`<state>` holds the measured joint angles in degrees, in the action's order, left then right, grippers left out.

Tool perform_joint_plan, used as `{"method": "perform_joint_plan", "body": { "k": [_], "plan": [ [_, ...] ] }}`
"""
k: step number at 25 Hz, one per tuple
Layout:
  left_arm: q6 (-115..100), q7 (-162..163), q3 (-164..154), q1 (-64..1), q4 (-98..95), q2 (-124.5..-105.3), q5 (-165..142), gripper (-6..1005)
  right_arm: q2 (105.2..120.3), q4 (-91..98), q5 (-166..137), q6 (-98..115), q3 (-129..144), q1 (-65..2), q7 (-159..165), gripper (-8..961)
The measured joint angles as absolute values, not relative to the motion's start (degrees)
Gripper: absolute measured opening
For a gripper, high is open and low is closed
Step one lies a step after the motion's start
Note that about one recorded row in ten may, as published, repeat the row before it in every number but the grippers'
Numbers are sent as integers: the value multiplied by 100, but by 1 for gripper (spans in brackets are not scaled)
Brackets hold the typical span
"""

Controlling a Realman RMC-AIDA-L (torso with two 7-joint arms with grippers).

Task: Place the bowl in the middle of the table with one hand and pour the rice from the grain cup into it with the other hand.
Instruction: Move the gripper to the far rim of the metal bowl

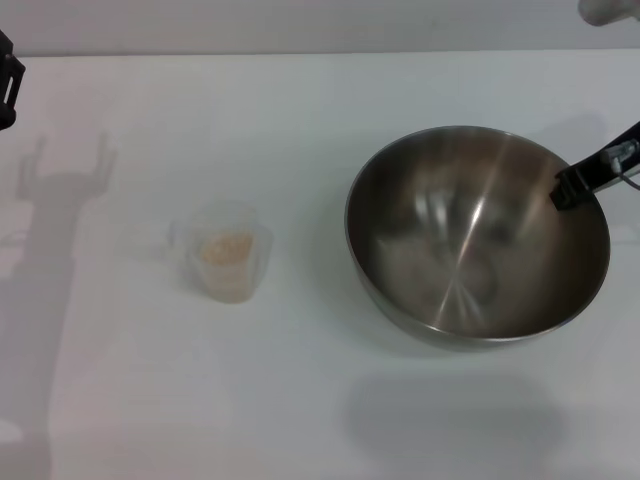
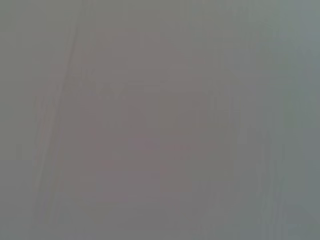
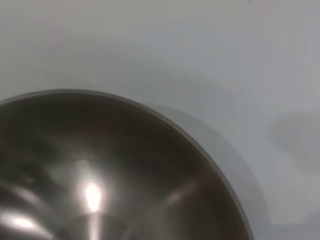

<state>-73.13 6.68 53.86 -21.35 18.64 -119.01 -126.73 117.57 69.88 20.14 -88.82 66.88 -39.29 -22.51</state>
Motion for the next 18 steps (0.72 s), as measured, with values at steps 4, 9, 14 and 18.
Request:
{"method": "perform_joint_plan", "body": {
  "k": [4, 9, 14, 18],
  "plan": [
    [-7313, 668, 5388, -2143, 1864, -11900, -12674, 808, 11814, 7166, 2044, -8681, 6634, -3920, -2254, 64],
    [-7335, 668, 5397, -2145, 1863, -11900, -12674, 808, 11844, 7463, 2285, -8464, 6618, -3882, -2273, 62],
    [-7373, 668, 5388, -2145, 1863, -11900, -12674, 808, 11871, 7610, 2547, -8359, 6622, -3829, -2411, 27],
    [-7374, 668, 5394, -2145, 1863, -11900, -12674, 808, 11889, 7715, 2807, -8224, 6666, -3776, -2543, 20]
  ]
}}
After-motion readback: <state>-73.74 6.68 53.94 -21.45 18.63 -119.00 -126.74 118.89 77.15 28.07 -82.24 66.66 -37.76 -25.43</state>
